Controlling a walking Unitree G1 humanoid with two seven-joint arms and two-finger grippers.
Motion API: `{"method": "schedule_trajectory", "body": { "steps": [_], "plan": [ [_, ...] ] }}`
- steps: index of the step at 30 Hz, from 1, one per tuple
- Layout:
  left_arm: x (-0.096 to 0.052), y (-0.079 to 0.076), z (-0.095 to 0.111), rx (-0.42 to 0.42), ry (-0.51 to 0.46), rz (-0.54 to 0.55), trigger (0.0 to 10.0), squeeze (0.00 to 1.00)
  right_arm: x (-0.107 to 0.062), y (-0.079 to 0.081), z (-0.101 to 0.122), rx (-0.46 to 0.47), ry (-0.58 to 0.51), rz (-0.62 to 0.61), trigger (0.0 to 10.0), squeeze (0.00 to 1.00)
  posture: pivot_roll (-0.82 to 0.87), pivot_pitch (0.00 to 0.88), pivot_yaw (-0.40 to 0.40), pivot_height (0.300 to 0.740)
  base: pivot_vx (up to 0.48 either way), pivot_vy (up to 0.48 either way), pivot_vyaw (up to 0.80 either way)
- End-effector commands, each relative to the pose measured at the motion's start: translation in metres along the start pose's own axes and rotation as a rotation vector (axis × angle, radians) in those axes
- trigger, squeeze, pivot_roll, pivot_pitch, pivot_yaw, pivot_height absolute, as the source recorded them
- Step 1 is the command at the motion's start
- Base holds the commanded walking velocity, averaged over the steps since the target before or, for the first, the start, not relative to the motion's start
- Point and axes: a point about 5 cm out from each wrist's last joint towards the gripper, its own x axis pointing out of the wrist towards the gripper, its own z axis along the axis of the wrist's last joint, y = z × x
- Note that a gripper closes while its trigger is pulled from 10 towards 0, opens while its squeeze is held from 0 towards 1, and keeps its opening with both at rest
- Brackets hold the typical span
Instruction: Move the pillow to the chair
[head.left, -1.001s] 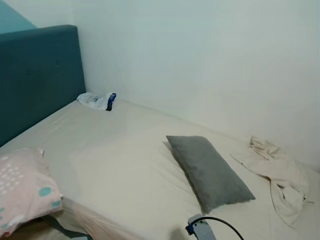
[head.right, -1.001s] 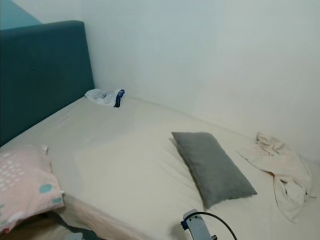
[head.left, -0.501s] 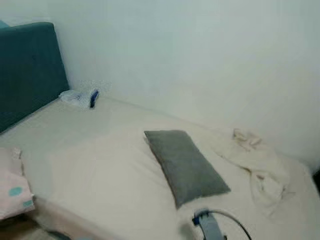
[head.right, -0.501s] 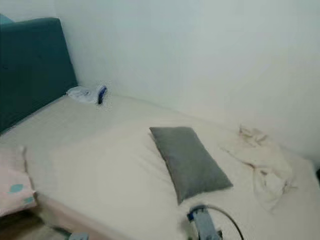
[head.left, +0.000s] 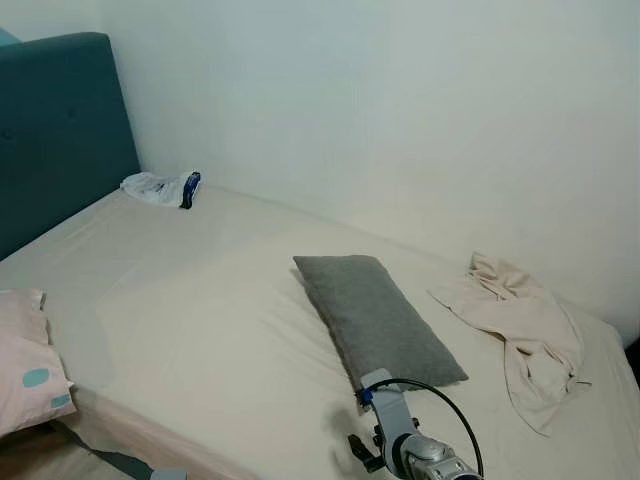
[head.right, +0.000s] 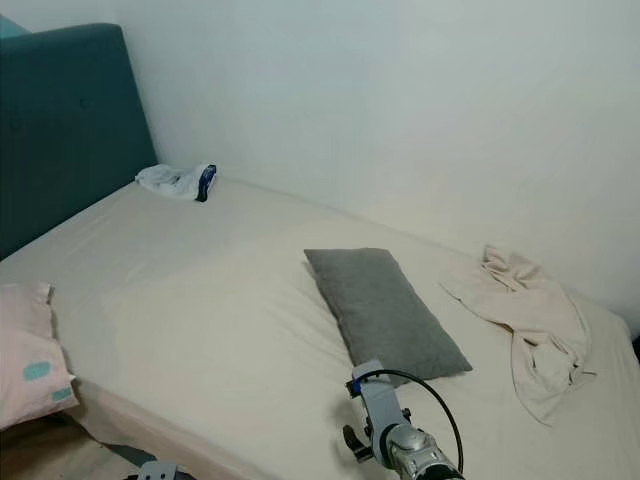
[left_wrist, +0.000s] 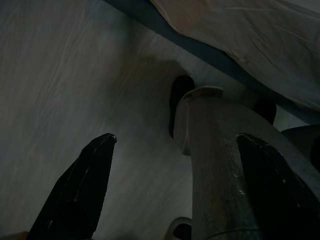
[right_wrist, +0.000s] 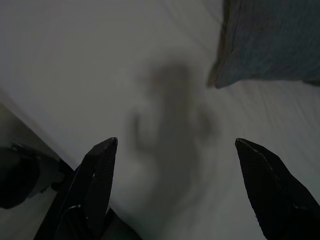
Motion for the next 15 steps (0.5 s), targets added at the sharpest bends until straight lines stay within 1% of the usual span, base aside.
{"method": "schedule_trajectory", "body": {
  "steps": [1, 2, 3, 4, 5, 6, 7, 8, 10, 15],
  "plan": [
    [-0.002, -0.007, -0.021, 0.023, 0.08, -0.019, 10.0, 0.0, -0.002, -0.001, -0.016, 0.018, 0.049, -0.011, 10.0, 0.0, 0.11, 0.0, -0.115, 0.74, -0.326, 0.0, 0.0],
    [-0.002, -0.007, -0.021, 0.028, 0.081, -0.019, 10.0, 0.0, -0.004, -0.002, -0.022, 0.051, 0.066, -0.019, 10.0, 0.0, 0.11, 0.0, -0.112, 0.74, -0.36, 0.0, 0.0],
    [-0.002, -0.007, -0.021, 0.028, 0.081, -0.019, 10.0, 0.0, -0.004, -0.002, -0.022, 0.051, 0.066, -0.019, 10.0, 0.0, 0.11, 0.0, -0.112, 0.74, -0.36, 0.0, 0.0],
    [-0.002, -0.007, -0.021, 0.031, 0.082, -0.019, 10.0, 0.0, -0.005, -0.002, -0.029, 0.089, 0.084, -0.03, 10.0, 0.0, 0.11, 0.0, -0.109, 0.74, -0.368, 0.0, 0.0],
    [-0.002, -0.007, -0.021, 0.031, 0.082, -0.019, 10.0, 0.0, -0.005, -0.002, -0.029, 0.089, 0.084, -0.03, 10.0, 0.0, 0.11, 0.0, -0.109, 0.74, -0.368, 0.0, 0.0],
    [-0.002, -0.007, -0.022, 0.034, 0.083, -0.02, 10.0, 0.0, -0.006, -0.003, -0.037, 0.106, 0.11, -0.04, 10.0, 0.0, 0.1, 0.0, -0.108, 0.74, -0.364, 0.0, 0.0],
    [-0.002, -0.007, -0.022, 0.034, 0.083, -0.02, 10.0, 0.0, -0.006, -0.003, -0.037, 0.106, 0.11, -0.04, 10.0, 0.0, 0.1, 0.0, -0.108, 0.74, -0.364, 0.0, 0.0],
    [-0.002, -0.008, -0.022, 0.036, 0.082, -0.022, 10.0, 0.0, -0.01, -0.001, -0.052, 0.101, 0.16, -0.04, 10.0, 0.0, 0.1, 0.0, -0.107, 0.74, -0.368, 0.0, 0.0],
    [-0.002, -0.008, -0.021, 0.036, 0.081, -0.023, 10.0, 0.0, -0.011, -0.001, -0.056, 0.09, 0.177, -0.039, 10.0, 0.0, 0.1, 0.0, -0.107, 0.74, -0.368, 0.0, 0.0],
    [-0.002, -0.01, -0.019, 0.041, 0.077, -0.027, 10.0, 0.0, -0.014, -0.005, -0.064, 0.113, 0.201, -0.054, 10.0, 0.0, 0.1, 0.0, -0.103, 0.74, -0.36, 0.0, 0.0]
  ]
}}
